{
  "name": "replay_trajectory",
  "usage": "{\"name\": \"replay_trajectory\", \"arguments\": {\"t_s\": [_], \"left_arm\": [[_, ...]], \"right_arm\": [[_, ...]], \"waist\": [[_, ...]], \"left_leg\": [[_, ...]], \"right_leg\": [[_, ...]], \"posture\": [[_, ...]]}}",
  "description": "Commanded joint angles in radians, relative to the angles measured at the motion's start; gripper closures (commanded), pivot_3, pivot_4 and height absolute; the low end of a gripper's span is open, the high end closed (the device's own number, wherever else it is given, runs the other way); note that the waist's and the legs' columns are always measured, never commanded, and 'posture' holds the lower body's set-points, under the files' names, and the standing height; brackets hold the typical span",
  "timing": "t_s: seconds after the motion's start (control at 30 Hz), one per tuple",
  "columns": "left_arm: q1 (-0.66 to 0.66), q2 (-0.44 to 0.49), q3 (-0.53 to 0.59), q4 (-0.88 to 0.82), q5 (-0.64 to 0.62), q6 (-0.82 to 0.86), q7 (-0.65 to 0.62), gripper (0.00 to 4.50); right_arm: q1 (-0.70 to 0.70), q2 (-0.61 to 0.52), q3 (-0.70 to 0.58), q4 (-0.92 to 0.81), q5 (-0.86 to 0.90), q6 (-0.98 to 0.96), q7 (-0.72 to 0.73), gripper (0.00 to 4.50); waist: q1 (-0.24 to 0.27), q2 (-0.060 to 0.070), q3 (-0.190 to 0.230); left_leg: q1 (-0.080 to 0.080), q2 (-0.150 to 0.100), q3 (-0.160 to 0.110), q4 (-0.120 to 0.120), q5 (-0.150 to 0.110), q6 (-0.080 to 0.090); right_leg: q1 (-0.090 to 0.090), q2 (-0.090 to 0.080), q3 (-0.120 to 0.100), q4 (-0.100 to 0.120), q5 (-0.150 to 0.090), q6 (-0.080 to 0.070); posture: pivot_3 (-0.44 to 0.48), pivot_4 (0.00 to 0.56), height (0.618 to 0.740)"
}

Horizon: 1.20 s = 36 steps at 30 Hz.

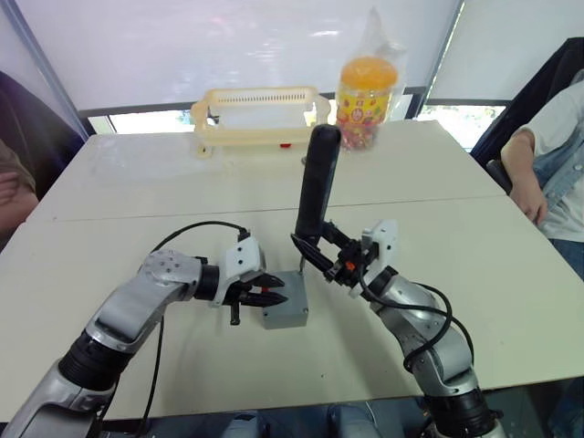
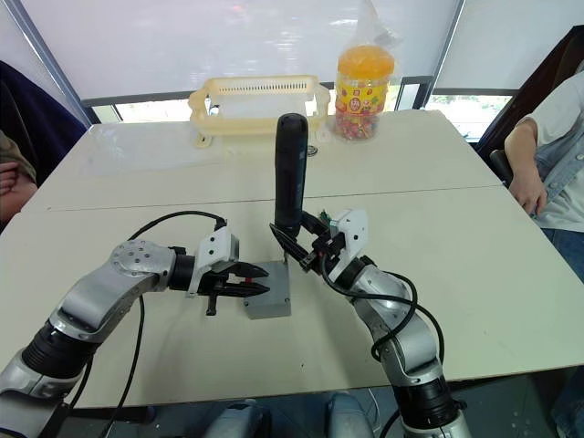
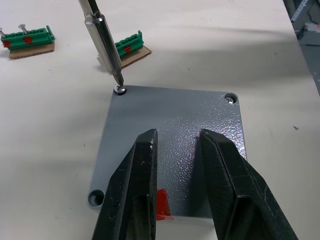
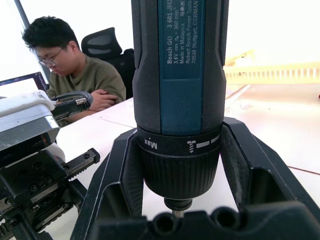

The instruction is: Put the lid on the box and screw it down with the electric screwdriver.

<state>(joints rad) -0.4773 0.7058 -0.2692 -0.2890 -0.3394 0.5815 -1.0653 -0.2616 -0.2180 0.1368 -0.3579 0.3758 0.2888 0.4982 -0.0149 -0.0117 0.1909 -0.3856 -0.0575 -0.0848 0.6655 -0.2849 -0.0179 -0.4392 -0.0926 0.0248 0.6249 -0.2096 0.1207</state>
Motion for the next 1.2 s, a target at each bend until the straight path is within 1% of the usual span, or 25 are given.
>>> {"name": "replay_trajectory", "arguments": {"t_s": [0.03,1.2], "left_arm": [[0.01,0.001,-0.006,-0.006,0.007,0.009,-0.001,3.18],[0.006,-0.009,-0.013,-0.004,0.014,0.009,0.0,3.18]], "right_arm": [[-0.034,0.009,-0.016,-0.054,0.014,-0.013,-0.004,2.73],[-0.024,0.017,-0.004,-0.082,0.019,0.005,-0.022,2.73]], "waist": [[0.0,0.0,0.0],[0.0,0.0,0.0]], "left_leg": [[0.0,0.0,0.0,0.0,0.0,0.0],[0.0,0.0,0.0,0.0,0.0,0.0]], "right_leg": [[0.0,0.0,0.0,0.0,0.0,0.0],[0.0,0.0,0.0,0.0,0.0,0.0]], "posture": [[0.0,0.15,0.74],[0.0,0.15,0.74]]}}
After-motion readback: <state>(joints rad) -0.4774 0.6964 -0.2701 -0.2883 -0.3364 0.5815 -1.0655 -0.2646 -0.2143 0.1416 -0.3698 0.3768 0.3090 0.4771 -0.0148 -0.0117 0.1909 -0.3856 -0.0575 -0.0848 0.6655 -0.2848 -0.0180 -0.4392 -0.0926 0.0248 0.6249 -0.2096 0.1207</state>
